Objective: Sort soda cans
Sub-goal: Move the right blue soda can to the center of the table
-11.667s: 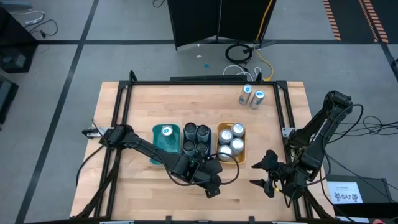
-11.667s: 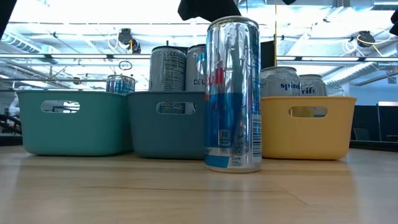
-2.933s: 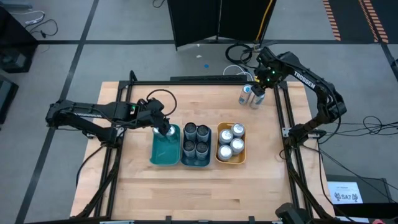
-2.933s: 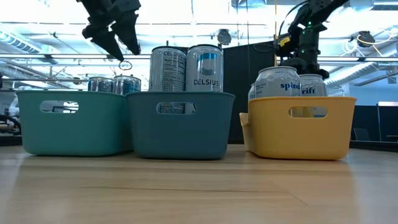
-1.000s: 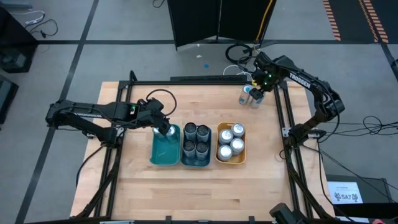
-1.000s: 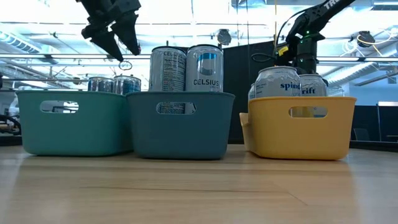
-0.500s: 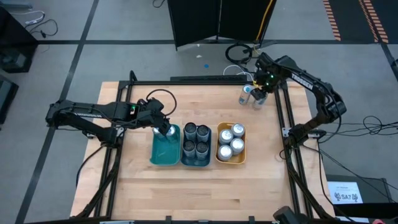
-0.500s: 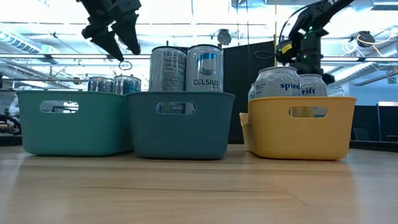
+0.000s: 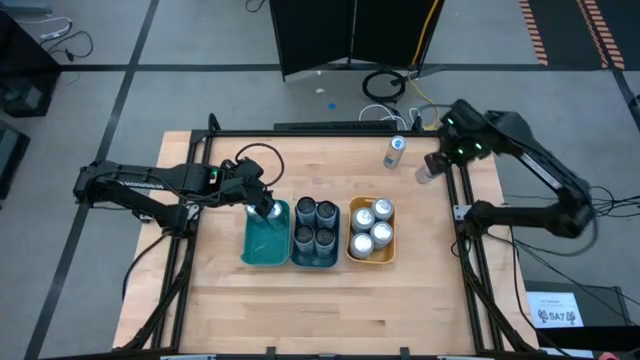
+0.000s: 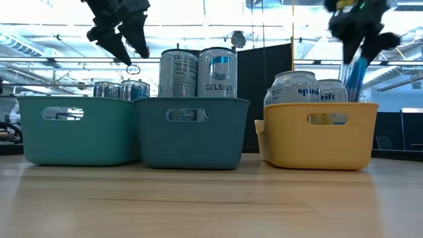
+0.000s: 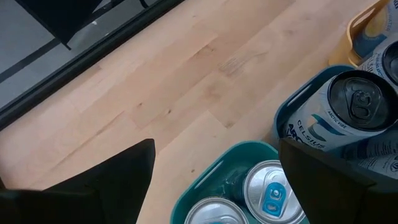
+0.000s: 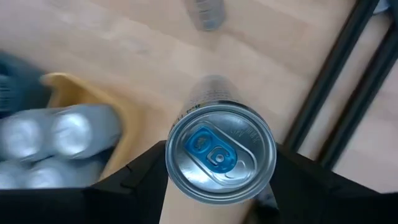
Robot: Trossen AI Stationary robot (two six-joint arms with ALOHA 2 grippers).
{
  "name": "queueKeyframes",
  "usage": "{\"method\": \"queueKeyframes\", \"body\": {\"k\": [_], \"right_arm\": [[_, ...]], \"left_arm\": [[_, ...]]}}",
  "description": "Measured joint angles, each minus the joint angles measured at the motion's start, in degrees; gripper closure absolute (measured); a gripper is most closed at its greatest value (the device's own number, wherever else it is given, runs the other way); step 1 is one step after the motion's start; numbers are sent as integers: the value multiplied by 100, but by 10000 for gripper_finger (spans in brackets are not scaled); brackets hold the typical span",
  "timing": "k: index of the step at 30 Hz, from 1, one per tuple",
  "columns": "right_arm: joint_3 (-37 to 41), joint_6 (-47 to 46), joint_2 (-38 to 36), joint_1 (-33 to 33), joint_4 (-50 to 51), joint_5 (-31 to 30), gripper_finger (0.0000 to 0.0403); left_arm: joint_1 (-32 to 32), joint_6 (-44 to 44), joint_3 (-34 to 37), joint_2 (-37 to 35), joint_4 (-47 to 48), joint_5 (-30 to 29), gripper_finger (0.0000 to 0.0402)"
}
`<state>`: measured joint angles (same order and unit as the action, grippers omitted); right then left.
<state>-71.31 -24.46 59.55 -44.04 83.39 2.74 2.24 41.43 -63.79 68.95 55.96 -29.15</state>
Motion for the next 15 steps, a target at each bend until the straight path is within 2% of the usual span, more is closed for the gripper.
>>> {"method": "queueKeyframes", "body": {"k": [8, 11, 15], "right_arm": [[0, -2487, -1273, 1800, -281, 9, 181], [-2, -3011, -1437, 2363, -875, -50, 181], [-4, -3215, -1389, 2959, -1746, -133, 181]], "left_arm": [[0, -4, 0, 0, 2, 15, 52], [0, -15, 0, 0, 1, 15, 52], [0, -15, 0, 0, 2, 15, 52]]}}
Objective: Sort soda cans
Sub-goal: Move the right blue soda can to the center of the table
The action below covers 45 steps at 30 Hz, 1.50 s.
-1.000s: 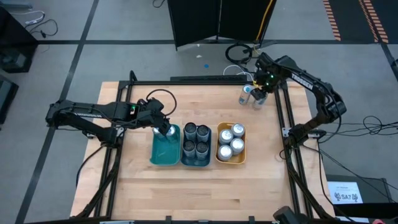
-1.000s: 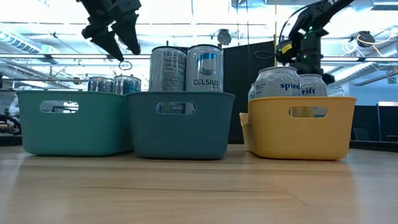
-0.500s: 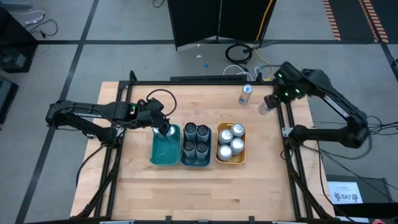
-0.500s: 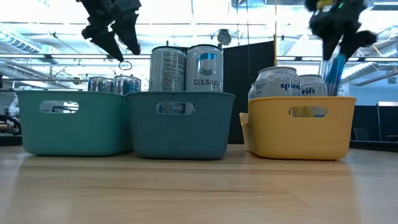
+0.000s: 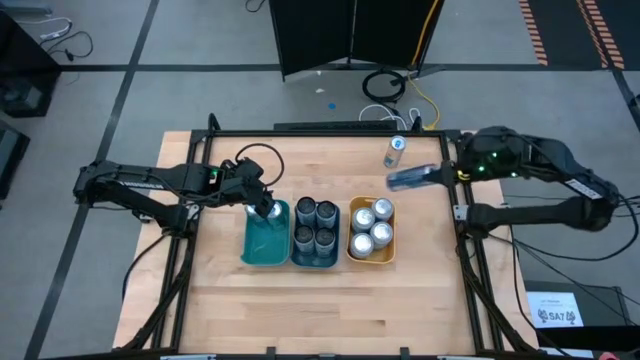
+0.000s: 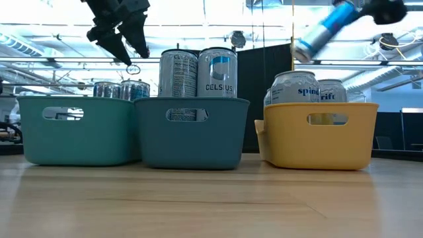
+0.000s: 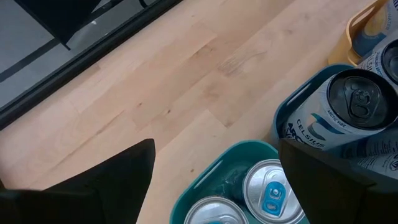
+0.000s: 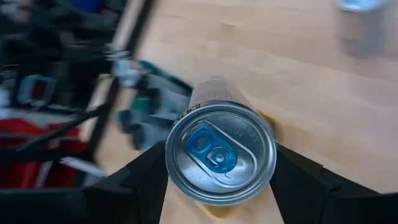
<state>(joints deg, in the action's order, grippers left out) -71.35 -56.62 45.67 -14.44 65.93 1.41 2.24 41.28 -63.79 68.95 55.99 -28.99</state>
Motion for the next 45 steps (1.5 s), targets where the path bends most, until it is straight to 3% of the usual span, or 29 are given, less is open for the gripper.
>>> {"method": "queueKeyframes", "body": {"k": [7, 13, 24, 32, 45], "right_arm": [[-2, 366, 705, 848, -1444, 21, 181], [-2, 745, 1374, 1564, -2078, 348, 181], [-2, 848, 2091, 3082, -2032, 460, 181], [-79, 655, 2876, 3756, -1965, 433, 181], [-2257, 589, 4934, 4022, -108, -646, 179]], "left_arm": [[0, 2, 0, 0, 0, 1, 52], [0, 4, 0, 0, 0, 2, 52], [0, 7, 0, 0, 0, 2, 52], [0, 11, 0, 0, -2, 2, 52], [0, 11, 0, 0, -2, 2, 52]]}}
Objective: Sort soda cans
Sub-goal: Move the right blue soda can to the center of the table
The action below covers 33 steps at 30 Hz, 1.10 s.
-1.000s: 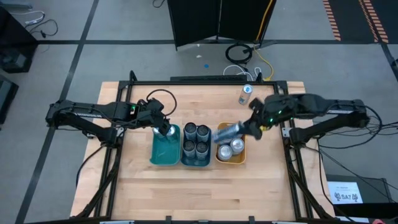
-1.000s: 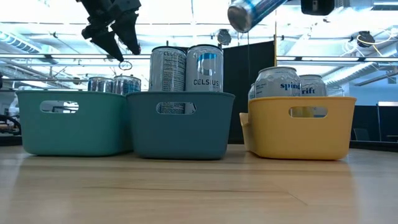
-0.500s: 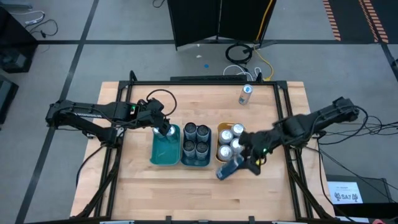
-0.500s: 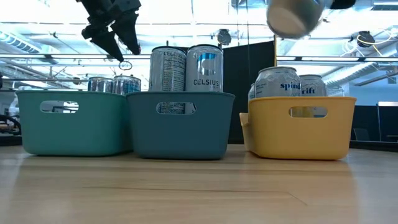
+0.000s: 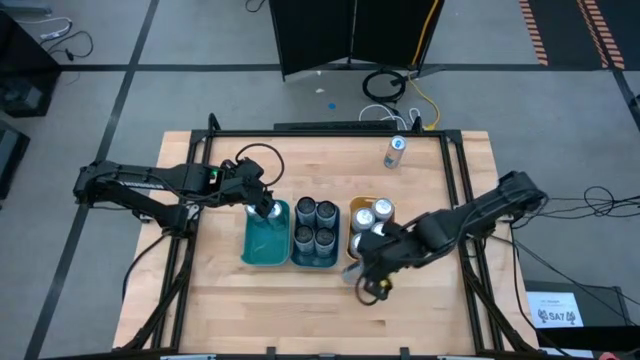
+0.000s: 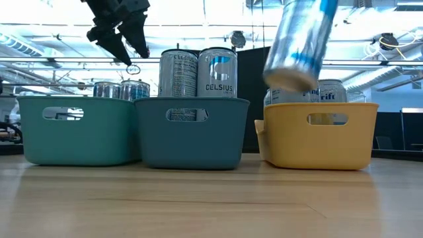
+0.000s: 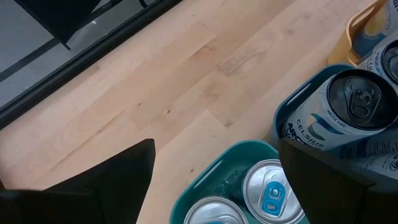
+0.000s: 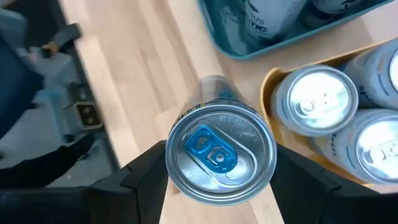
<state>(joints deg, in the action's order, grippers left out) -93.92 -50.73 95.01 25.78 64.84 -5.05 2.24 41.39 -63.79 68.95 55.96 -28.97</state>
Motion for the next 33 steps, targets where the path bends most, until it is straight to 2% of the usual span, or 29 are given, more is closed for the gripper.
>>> {"method": "queueKeyframes", "body": {"k": [6, 12, 20, 33], "right_arm": [[-633, -56, 928, -28, 139, -90, 179], [-707, -365, 1455, -74, 98, -67, 175], [-711, -1012, 1768, -81, 133, -31, 172], [-709, -1314, 1781, -96, -95, 101, 172]], "left_arm": [[0, -2, 0, 0, 0, 0, 52], [-1, -2, 0, 0, 0, 0, 52], [0, -5, 0, 0, -2, 0, 52], [-2, -4, 0, 0, -2, 0, 52]]}}
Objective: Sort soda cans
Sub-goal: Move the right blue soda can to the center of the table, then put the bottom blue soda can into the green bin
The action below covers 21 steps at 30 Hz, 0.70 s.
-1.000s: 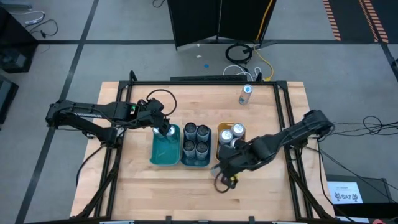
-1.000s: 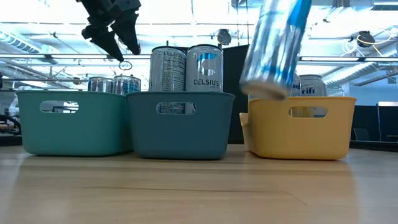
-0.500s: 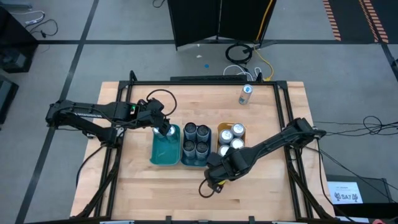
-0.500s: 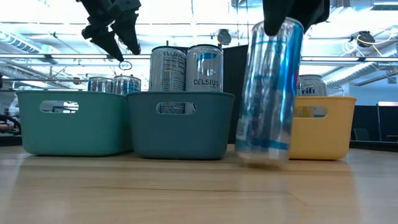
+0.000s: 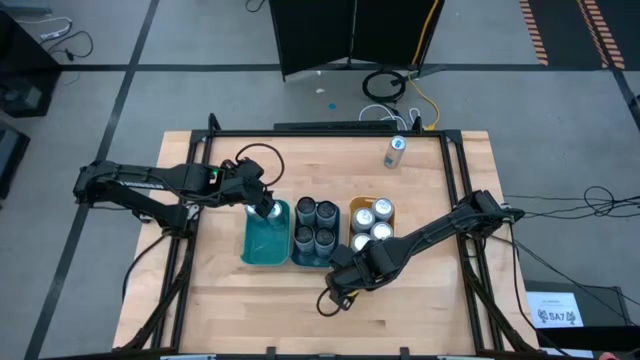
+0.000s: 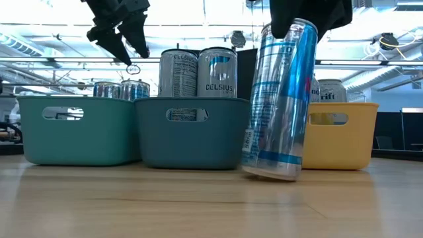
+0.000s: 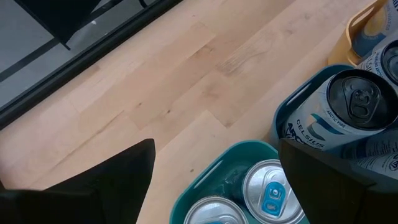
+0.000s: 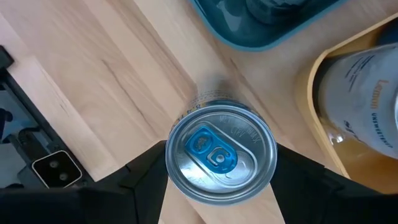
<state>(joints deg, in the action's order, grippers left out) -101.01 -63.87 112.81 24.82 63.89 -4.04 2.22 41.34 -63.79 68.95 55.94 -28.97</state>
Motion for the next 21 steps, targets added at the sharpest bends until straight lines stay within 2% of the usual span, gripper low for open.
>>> {"method": "queueKeyframes", "body": {"k": [5, 10, 21], "right_arm": [[2, -1, -2, 0, -23, 13, 172], [2, -151, -11, -13, -27, 300, 167], [4, -403, -17, -24, -30, 364, 104]], "left_arm": [[0, 0, 0, 0, 0, 0, 52], [1, 0, 0, 0, 0, 0, 52], [0, 0, 0, 0, 0, 0, 52]]}}
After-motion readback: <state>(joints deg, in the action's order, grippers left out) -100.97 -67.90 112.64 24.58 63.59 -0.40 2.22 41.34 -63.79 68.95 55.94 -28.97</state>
